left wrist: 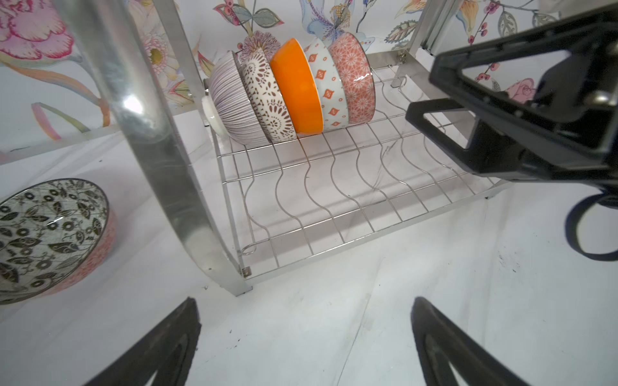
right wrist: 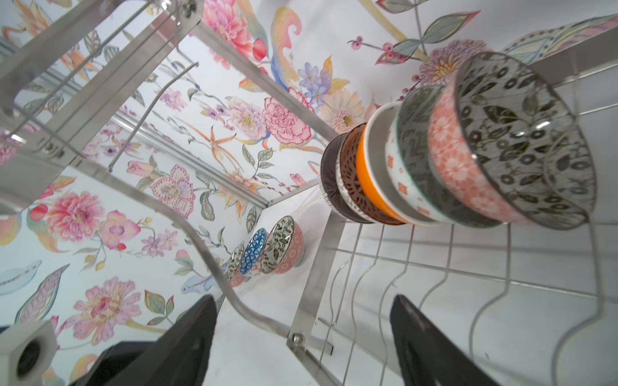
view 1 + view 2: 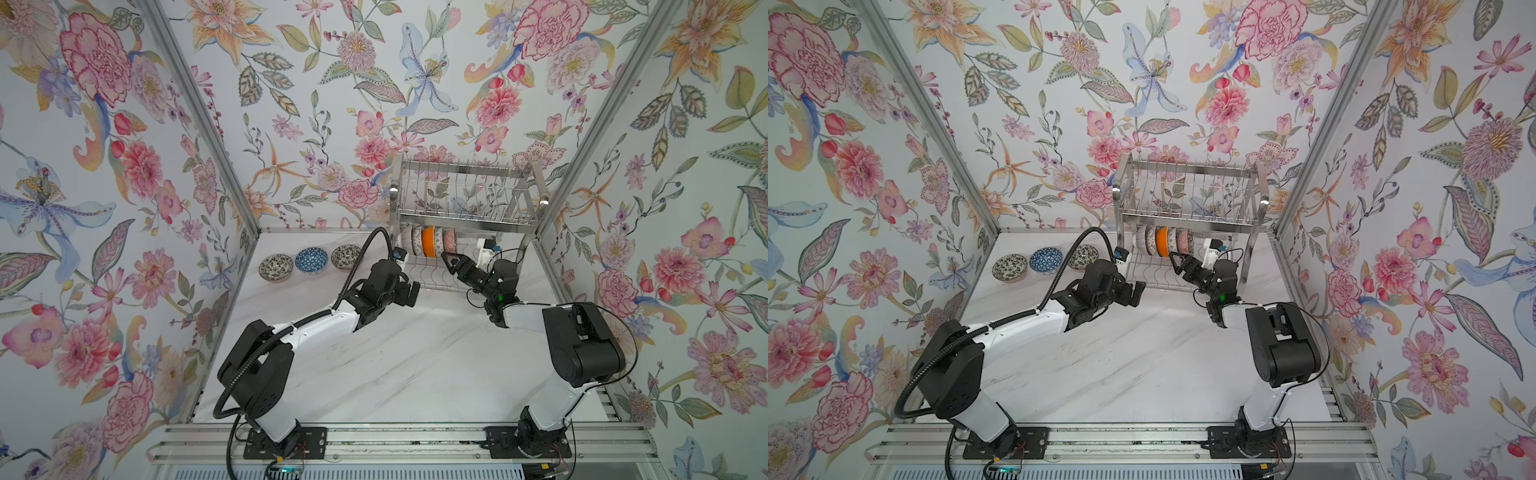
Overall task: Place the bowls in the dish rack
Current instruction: 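Open the right gripper and withdraw while the left gripper moves toward the table bowls, then grasp the rim of the leaf bowl nearest the wall with the left gripper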
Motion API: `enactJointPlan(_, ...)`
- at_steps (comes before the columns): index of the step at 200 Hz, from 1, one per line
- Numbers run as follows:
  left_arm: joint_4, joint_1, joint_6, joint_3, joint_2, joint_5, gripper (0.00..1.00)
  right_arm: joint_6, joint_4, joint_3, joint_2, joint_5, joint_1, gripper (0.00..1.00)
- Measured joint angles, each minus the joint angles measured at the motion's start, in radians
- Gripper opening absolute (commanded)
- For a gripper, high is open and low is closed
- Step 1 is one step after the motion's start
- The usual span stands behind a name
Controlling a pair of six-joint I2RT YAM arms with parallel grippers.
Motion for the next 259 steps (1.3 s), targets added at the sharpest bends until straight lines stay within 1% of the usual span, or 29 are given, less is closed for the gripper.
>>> enactJointPlan(10, -0.023, 0.013, 0.000, 0.000, -0.014, -0.008, 0.99, -0.021, -0.022, -0.013, -0.033, 0.004, 0.016, 1.00)
enactJointPlan(33, -0.052, 0.064, -0.007, -0.034, -0.063, -0.026, 0.99, -0.091, -0.090, -0.030, -0.105, 0.023, 0.064, 0.99)
enactJointPlan(53, -0.085, 0.137, -0.024, -0.084, -0.136, -0.025, 0.99, -0.153, -0.160, -0.032, -0.154, 0.043, 0.122, 0.99)
enactJointPlan(94, -0.171, 0.327, -0.060, -0.099, -0.219, -0.018, 0.99, -0.275, -0.290, -0.036, -0.217, 0.109, 0.249, 0.99)
enactJointPlan(130, -0.216, 0.516, -0.061, -0.096, -0.223, 0.033, 0.99, -0.400, -0.406, -0.028, -0.248, 0.208, 0.375, 0.99)
enactJointPlan(145, -0.230, 0.594, -0.068, -0.064, -0.194, 0.060, 0.99, -0.441, -0.438, -0.011, -0.250, 0.244, 0.429, 0.99)
enactJointPlan(171, -0.232, 0.686, -0.074, 0.031, -0.100, 0.080, 0.99, -0.504, -0.486, 0.036, -0.249, 0.316, 0.512, 0.99)
enactJointPlan(194, -0.243, 0.727, -0.069, 0.116, 0.006, 0.077, 0.99, -0.550, -0.529, 0.117, -0.224, 0.395, 0.580, 0.99)
enactJointPlan(225, -0.296, 0.767, -0.032, 0.206, 0.135, 0.043, 0.99, -0.622, -0.581, 0.249, -0.138, 0.512, 0.661, 0.99)
enactJointPlan(259, -0.355, 0.794, 0.014, 0.279, 0.220, -0.003, 0.99, -0.687, -0.631, 0.387, -0.025, 0.589, 0.716, 0.99)
